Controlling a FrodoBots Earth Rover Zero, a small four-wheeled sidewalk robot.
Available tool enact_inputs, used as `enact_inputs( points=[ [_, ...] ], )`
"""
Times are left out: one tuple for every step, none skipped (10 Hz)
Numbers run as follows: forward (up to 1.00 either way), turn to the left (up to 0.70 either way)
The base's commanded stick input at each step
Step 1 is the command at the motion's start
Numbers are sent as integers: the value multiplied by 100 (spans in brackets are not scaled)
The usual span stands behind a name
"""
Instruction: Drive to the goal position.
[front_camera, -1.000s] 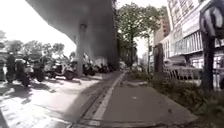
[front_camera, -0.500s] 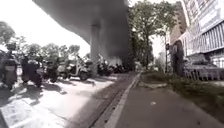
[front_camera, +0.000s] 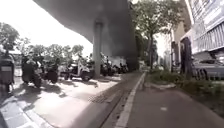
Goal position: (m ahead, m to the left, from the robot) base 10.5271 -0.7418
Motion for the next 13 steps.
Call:
enact_inputs(
  points=[
    [45,0],
    [45,0],
    [45,0],
    [45,0],
    [45,0],
    [45,0],
    [45,0],
    [45,0],
    [45,0],
    [45,0],
    [45,0],
    [45,0],
    [45,0]
  ],
)
